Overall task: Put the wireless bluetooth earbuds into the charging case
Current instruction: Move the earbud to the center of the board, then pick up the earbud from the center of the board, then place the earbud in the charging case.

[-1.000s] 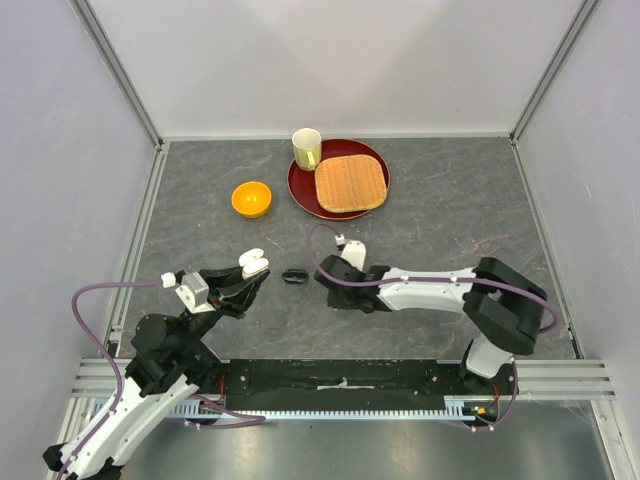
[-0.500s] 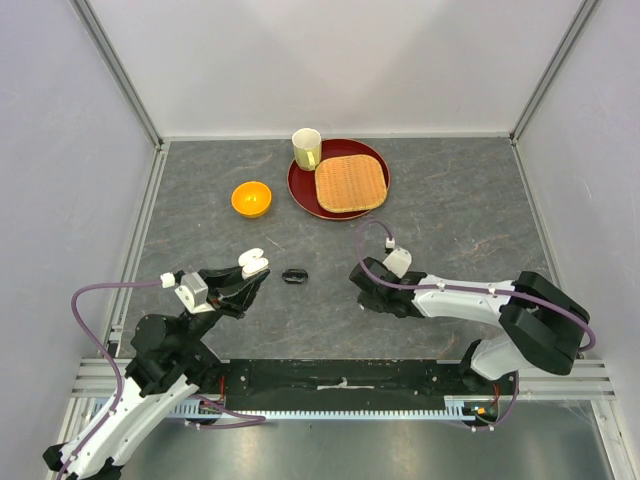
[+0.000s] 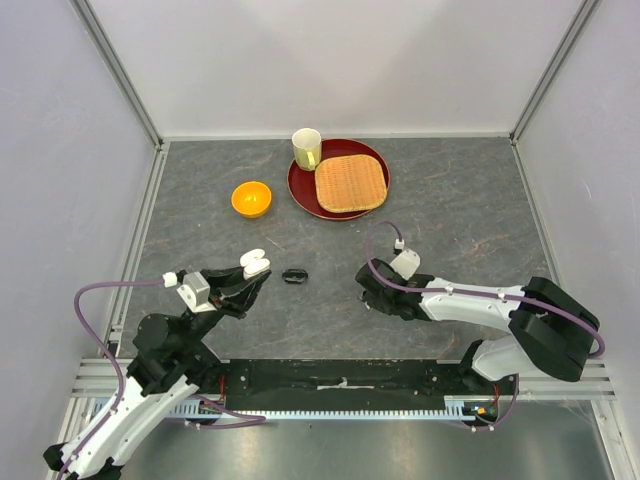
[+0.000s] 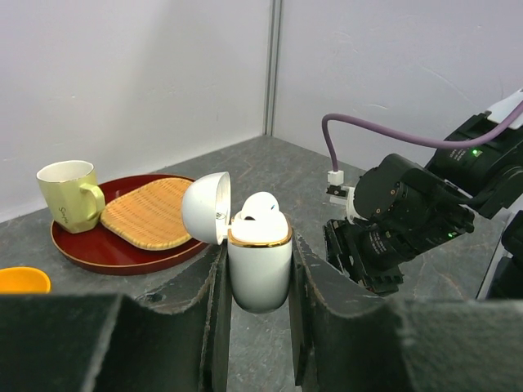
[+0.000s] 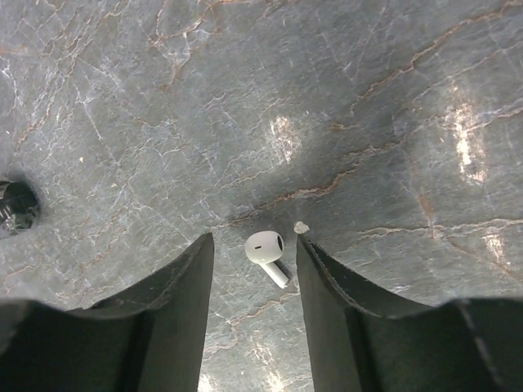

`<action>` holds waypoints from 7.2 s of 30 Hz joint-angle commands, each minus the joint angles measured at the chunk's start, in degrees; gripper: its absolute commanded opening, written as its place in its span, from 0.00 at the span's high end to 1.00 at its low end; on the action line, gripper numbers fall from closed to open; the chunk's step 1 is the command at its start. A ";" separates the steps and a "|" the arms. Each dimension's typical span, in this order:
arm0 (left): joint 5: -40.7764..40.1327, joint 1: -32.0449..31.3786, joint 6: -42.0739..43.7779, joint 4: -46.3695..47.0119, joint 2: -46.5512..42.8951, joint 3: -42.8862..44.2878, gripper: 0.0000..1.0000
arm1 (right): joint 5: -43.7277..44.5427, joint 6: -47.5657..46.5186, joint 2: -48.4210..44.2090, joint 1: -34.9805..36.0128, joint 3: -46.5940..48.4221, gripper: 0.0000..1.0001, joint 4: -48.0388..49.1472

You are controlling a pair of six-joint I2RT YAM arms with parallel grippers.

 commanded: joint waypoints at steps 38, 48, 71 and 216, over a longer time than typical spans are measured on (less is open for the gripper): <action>-0.82 0.12 -1.73 2.91 -4.05 -0.76 0.98 | -4.65 -30.50 7.55 -0.23 11.25 0.52 -6.89; -1.00 0.21 -1.73 3.44 -3.88 -1.02 0.98 | -4.83 -29.62 9.04 -0.14 11.60 0.56 -7.15; -1.26 0.21 -2.08 3.52 -3.88 -1.46 0.98 | -5.44 -27.51 10.54 -0.40 11.78 0.61 -9.00; 5.06 0.21 -7.79 22.15 10.88 -5.86 0.98 | 16.97 -44.03 -28.48 18.05 1.24 1.00 43.89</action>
